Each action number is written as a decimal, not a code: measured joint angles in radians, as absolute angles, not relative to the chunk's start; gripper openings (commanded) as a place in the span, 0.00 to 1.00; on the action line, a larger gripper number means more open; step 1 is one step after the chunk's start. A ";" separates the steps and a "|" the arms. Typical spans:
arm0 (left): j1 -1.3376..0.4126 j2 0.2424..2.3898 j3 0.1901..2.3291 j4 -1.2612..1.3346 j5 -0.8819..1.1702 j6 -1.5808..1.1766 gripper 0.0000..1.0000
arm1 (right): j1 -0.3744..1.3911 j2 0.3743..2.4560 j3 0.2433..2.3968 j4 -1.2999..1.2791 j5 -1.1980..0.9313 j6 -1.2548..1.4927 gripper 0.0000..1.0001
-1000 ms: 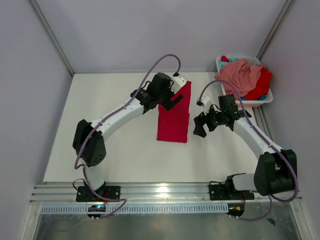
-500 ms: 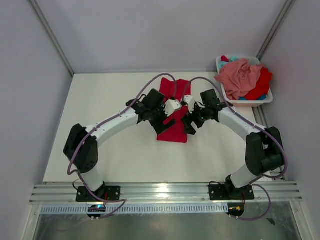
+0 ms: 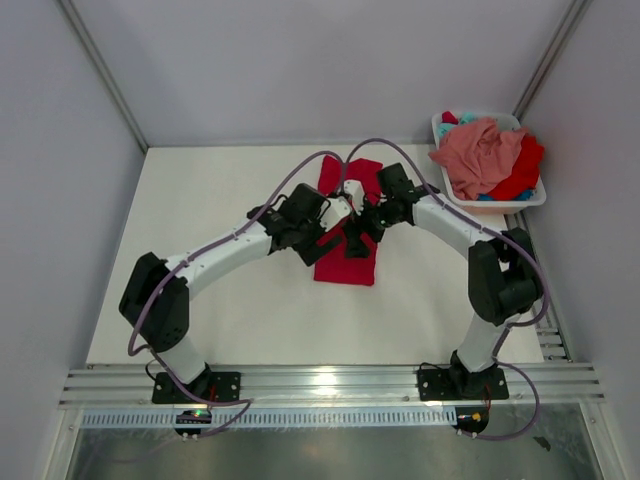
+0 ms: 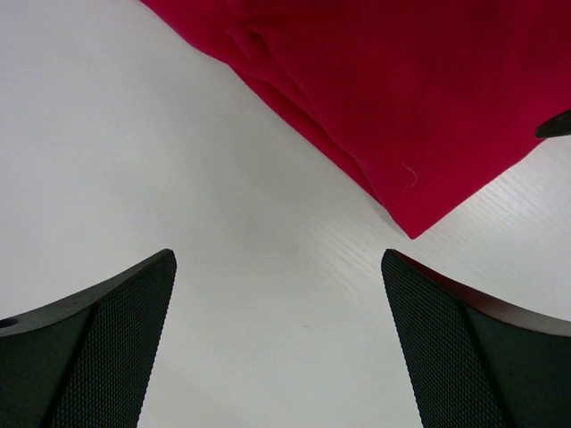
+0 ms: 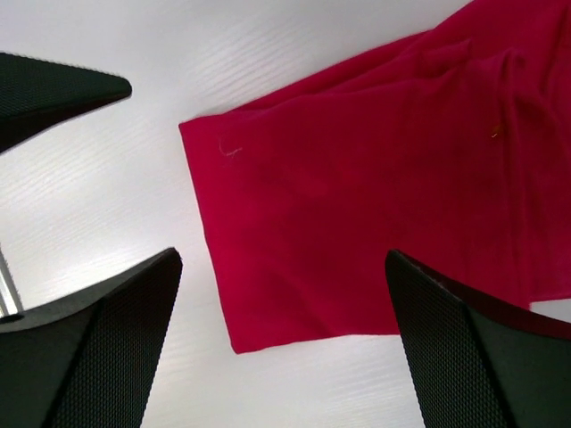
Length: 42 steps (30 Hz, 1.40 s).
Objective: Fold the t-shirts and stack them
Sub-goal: Fold the tshirt
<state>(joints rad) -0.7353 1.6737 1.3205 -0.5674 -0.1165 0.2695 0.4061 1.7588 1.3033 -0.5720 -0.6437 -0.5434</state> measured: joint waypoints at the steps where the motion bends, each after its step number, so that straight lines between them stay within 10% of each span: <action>1: -0.735 1.673 1.317 -0.565 -0.123 0.273 0.99 | 0.407 1.771 1.304 -0.583 -0.651 -0.546 0.99; 32: -0.692 1.544 1.396 -0.542 -0.181 0.269 0.99 | 0.432 2.024 1.451 -0.873 -0.704 -0.524 1.00; 42: -0.660 1.545 1.177 -0.483 0.022 0.263 0.99 | 0.433 1.668 1.404 -0.956 -0.577 -0.536 0.99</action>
<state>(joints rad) -0.6598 1.5448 1.1770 -0.4831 0.0216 0.2634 0.4332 1.6676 1.4044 -0.9558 -0.5766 -0.5362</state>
